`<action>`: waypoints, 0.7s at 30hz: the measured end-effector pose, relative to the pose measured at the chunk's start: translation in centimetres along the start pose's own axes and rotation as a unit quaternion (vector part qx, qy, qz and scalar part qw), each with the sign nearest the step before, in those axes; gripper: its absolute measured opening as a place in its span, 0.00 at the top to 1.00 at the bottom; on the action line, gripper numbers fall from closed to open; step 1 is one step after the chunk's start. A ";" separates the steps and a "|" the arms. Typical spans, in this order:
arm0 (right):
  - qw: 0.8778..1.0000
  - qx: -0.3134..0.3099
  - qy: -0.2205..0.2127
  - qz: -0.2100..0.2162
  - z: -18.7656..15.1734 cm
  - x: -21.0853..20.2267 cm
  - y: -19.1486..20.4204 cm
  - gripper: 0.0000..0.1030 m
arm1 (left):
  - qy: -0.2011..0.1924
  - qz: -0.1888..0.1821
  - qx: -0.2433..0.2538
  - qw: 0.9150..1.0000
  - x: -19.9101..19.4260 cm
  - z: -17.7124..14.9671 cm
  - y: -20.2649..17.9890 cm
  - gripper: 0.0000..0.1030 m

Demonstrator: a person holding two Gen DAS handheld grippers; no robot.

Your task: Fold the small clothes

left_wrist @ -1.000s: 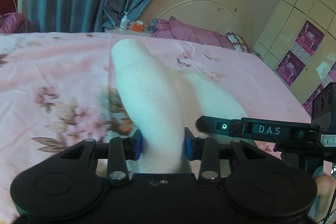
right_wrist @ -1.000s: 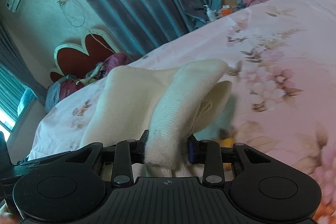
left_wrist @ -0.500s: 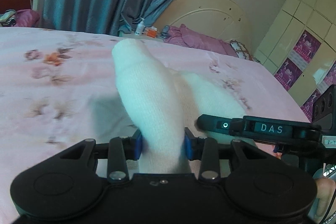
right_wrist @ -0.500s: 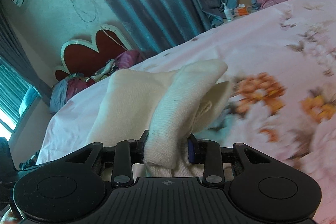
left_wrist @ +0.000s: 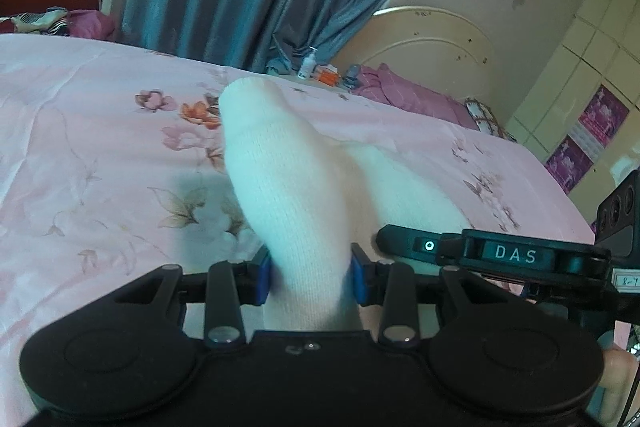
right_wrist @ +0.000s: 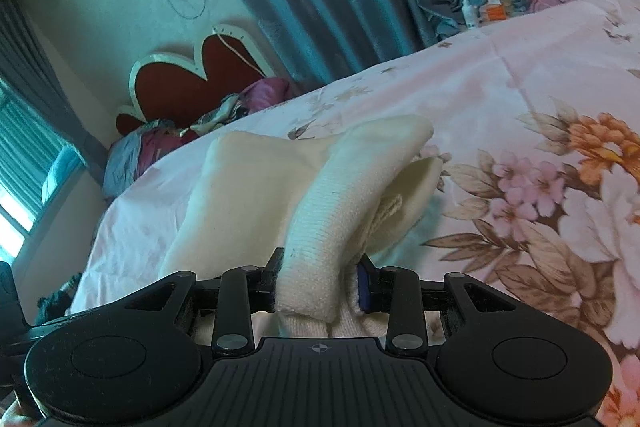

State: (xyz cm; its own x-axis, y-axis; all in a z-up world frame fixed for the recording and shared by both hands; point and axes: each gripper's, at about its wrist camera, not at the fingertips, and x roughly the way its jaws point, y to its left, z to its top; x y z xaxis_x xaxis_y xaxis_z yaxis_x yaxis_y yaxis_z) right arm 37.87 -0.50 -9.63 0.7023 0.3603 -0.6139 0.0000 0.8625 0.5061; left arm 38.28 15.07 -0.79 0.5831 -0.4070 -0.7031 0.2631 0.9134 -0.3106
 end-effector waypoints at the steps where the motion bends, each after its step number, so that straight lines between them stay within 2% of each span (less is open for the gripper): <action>1: 1.000 -0.005 0.002 -0.002 0.0 0.5 0.1 0.67 | -0.001 0.003 -0.003 1.000 0.3 0.0 0.4 0.65; 9: 0.999 -0.025 0.022 -0.020 -0.4 4.6 -1.4 0.67 | 0.007 0.022 -0.029 0.999 3.1 -1.2 4.0 0.65; 12: 0.999 -0.010 0.034 -0.023 -0.5 5.6 -2.7 0.67 | 0.012 0.025 -0.044 0.999 3.7 -2.0 5.3 0.58; 15: 0.999 -0.006 0.034 -0.030 -0.5 5.4 -3.5 0.51 | 0.008 0.026 -0.053 0.998 3.6 -2.6 5.9 0.48; 16: 0.999 -0.004 0.032 -0.032 -0.3 5.3 -3.7 0.50 | 0.009 0.028 -0.054 0.998 3.6 -2.6 5.9 0.45; 21: 0.999 0.000 0.023 -0.036 0.9 4.4 -3.9 0.49 | 0.012 0.032 -0.070 0.997 3.3 -1.9 6.0 0.40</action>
State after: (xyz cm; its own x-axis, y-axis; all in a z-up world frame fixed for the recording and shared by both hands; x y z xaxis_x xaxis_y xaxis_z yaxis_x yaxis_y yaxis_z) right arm 41.59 -2.58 -13.76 0.6674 0.3125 -0.6759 0.0504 0.8866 0.4597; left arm 40.33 19.17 -6.19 0.5757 -0.3498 -0.7390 0.1160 0.9297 -0.3497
